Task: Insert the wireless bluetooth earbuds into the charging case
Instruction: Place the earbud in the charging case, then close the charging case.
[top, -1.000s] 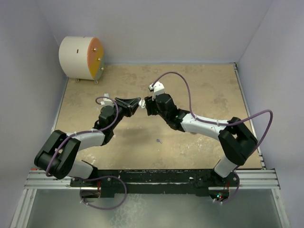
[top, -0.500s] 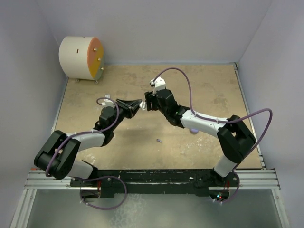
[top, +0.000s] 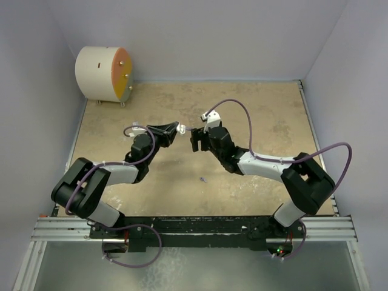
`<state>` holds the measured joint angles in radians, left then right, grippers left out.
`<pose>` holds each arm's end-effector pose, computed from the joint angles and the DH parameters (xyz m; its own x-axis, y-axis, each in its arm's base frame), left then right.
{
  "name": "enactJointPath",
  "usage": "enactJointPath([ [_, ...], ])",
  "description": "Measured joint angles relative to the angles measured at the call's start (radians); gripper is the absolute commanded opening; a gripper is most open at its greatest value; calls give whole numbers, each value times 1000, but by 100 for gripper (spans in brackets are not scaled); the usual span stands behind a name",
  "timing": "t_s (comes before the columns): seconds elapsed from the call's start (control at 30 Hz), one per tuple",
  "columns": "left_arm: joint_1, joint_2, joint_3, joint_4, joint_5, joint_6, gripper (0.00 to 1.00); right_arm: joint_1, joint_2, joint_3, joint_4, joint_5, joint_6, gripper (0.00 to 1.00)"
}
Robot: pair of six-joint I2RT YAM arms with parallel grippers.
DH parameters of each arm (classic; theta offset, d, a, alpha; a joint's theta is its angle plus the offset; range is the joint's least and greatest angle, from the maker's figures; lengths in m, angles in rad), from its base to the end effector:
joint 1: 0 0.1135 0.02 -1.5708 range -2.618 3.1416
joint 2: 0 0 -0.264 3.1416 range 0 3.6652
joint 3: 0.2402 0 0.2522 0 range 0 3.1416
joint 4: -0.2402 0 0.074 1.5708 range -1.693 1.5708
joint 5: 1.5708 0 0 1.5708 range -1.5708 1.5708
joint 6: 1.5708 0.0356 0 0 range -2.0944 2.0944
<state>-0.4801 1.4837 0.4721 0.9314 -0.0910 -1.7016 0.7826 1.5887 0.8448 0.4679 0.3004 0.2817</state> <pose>0.2560 -0.1297 0.1919 -0.3671 -0.9220 0.1228 -0.1200 -0.0840 -0.9892 0.2553 0.2390 0.2263 -0.3167 0.0595 -0.9466 -0.3994 0.8969 0.1900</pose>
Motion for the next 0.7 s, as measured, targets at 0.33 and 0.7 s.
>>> enactJointPath([
  [0.33,-66,108,34,30,-149,-107,0,4,3,-38,199,-5,-29,82],
  [0.7,-86,131,95,40,-204,-147,0,20,80,-24,224,-31,-31,82],
])
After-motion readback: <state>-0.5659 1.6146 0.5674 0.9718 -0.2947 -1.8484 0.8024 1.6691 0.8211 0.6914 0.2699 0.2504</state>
